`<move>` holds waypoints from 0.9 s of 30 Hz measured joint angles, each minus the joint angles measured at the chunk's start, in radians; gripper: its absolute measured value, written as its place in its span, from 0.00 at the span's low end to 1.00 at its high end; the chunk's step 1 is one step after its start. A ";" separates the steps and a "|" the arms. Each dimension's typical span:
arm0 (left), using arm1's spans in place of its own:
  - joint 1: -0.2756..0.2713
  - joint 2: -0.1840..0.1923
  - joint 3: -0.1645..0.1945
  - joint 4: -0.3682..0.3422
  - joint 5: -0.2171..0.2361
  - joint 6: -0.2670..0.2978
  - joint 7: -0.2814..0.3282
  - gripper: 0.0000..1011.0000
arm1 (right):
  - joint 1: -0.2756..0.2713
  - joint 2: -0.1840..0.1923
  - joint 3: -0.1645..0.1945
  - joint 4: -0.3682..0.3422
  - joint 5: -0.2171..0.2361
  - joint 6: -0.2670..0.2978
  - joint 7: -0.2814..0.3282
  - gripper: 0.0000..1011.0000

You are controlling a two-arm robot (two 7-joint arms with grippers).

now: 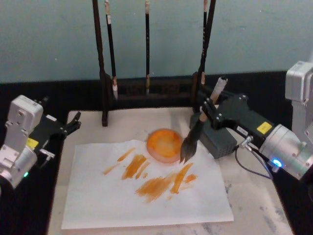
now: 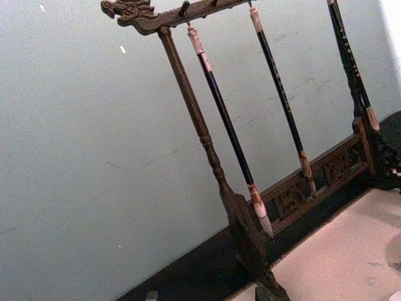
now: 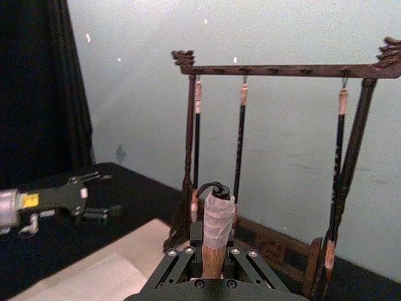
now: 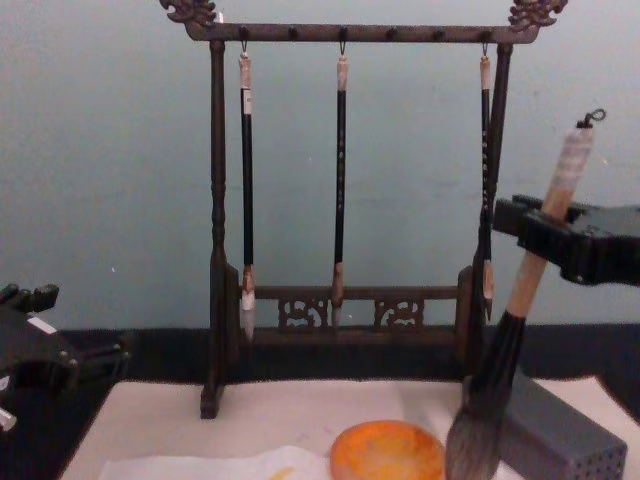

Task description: Pick up the brush from the inkstone, write on the paper, then place the brush back to its original position.

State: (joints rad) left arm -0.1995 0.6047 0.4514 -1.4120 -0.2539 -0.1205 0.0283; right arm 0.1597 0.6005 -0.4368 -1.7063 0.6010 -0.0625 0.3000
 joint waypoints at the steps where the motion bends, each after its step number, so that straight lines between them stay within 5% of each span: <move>1: 0.000 0.000 0.000 0.000 0.000 0.000 0.000 0.99 | -0.006 0.004 0.002 -0.006 -0.002 0.002 0.003 0.15; 27: 0.000 0.000 0.000 0.000 0.000 0.000 0.000 0.99 | -0.112 0.060 0.058 -0.106 -0.016 0.038 0.104 0.15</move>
State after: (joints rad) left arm -0.1995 0.6047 0.4514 -1.4120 -0.2539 -0.1205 0.0283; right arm 0.0476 0.6609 -0.3786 -1.8122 0.5846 -0.0248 0.4042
